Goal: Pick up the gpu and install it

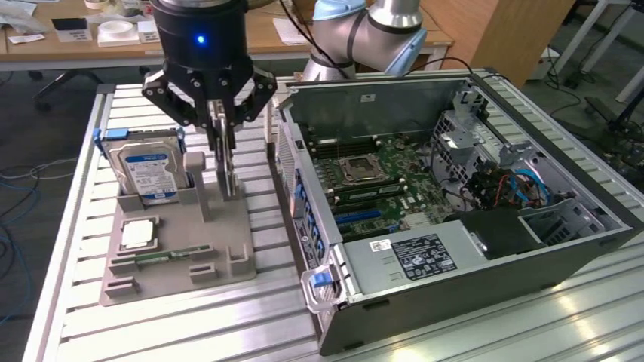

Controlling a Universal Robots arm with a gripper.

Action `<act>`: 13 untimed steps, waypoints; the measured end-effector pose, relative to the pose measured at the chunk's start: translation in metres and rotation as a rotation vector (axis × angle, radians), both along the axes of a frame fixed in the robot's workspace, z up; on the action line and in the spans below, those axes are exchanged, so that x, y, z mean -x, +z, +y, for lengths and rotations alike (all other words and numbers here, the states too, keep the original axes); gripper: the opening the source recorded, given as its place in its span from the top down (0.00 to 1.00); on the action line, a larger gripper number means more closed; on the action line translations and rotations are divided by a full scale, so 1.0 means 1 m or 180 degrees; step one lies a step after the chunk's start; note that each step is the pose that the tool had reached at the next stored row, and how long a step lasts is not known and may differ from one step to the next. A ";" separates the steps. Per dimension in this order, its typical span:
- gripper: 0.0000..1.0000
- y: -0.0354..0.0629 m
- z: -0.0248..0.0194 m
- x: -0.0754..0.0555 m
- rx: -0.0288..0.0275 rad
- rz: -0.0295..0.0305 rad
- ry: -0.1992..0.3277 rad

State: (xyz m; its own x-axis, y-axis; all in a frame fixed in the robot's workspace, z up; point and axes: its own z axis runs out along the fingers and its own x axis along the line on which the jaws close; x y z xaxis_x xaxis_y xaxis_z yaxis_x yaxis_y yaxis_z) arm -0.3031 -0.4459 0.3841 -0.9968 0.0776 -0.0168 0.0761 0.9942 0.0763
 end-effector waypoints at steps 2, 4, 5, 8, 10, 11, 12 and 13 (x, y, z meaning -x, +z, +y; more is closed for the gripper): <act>0.73 0.0064 0.0000 0.000 0.0000 0.0000 0.0000; 0.73 0.0122 0.0000 0.000 0.0000 0.0000 0.0000; 0.73 0.0152 0.0000 0.000 0.0000 0.0000 0.0000; 0.73 0.0221 0.0000 0.000 0.0000 0.0000 0.0000; 0.73 0.0226 0.0000 0.000 0.0000 0.0000 0.0000; 0.73 0.0226 0.0000 0.000 -0.0001 0.0000 0.0000; 0.73 0.0226 0.0000 0.000 0.0000 0.0000 0.0000; 0.73 0.0226 0.0000 0.000 0.0000 0.0000 0.0000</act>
State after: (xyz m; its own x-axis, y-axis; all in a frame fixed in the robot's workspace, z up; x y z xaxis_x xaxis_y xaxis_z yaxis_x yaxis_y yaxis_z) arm -0.3031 -0.4459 0.4067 -0.9968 0.0776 -0.0168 0.0761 0.9942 0.0764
